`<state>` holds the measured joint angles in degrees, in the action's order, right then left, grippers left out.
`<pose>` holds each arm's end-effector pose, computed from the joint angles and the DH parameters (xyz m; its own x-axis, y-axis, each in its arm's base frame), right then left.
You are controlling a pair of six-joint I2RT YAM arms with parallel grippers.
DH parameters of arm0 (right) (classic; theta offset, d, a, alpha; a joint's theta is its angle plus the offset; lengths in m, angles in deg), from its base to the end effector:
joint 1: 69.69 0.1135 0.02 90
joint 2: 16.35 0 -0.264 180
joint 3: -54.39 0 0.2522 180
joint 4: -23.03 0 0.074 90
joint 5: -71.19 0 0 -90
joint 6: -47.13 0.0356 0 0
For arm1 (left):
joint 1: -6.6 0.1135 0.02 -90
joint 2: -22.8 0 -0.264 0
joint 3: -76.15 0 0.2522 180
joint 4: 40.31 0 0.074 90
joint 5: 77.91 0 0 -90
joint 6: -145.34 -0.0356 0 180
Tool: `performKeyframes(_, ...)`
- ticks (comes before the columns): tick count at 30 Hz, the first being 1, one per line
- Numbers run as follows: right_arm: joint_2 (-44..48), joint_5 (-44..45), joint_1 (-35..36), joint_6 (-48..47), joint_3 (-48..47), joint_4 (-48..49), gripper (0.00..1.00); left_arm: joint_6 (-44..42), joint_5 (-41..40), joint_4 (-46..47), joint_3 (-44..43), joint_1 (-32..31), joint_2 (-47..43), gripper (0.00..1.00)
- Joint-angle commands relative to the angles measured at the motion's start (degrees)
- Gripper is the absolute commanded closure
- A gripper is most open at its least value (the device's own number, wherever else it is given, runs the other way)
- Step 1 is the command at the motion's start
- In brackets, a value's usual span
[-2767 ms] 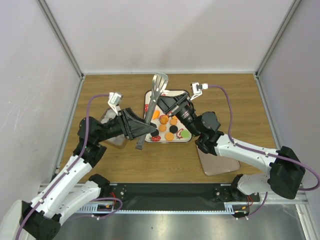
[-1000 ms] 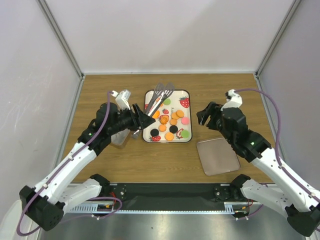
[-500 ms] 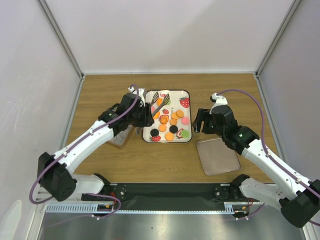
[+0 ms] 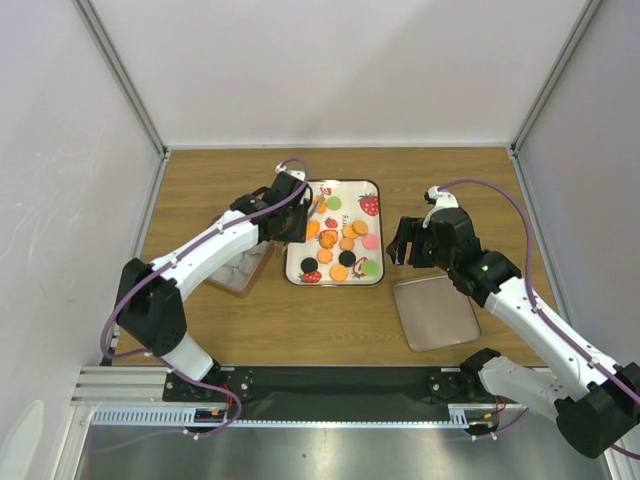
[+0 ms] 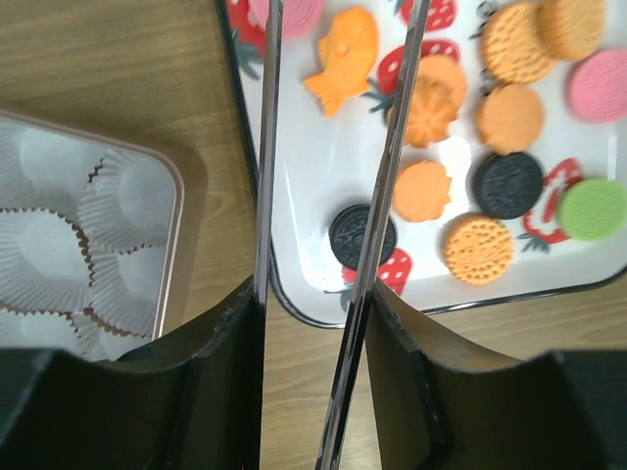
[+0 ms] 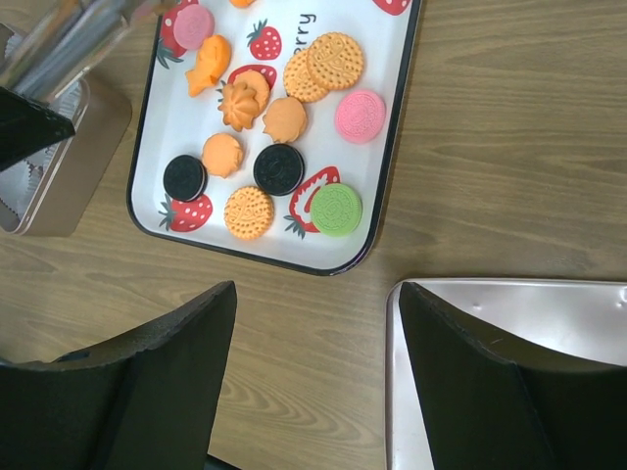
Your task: Pack the cookies
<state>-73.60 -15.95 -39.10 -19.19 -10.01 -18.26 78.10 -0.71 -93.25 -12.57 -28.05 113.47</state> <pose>0.1886 0.1095 0.3054 -0.6323 0.0922 -0.7692 -0.2389 0.9213 0.3068 0.2823 -0.1855 0.2800 -0.7945 0.0905 -0.6005 0.1543 0.9865 -0.0554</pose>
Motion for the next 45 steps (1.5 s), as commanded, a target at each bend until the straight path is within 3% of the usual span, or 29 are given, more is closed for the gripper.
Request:
performKeyframes(1, 1.7, -0.9, -0.2, -1.0, 0.2, 1.0, 0.26, -1.9, -2.4, -1.9, -2.7, -0.3, 0.7, 0.52)
performKeyframes(20, 1.4, -2.1, -0.4, -1.1, 0.7, 1.2, 0.27, -2.0, -0.2, -2.8, 2.8, -1.6, -0.4, 0.57)
performKeyframes(45, 1.8, -2.1, -0.4, -1.3, 0.8, 1.1, 0.26, -2.3, 1.1, -1.4, 4.5, -1.5, 0.4, 0.54)
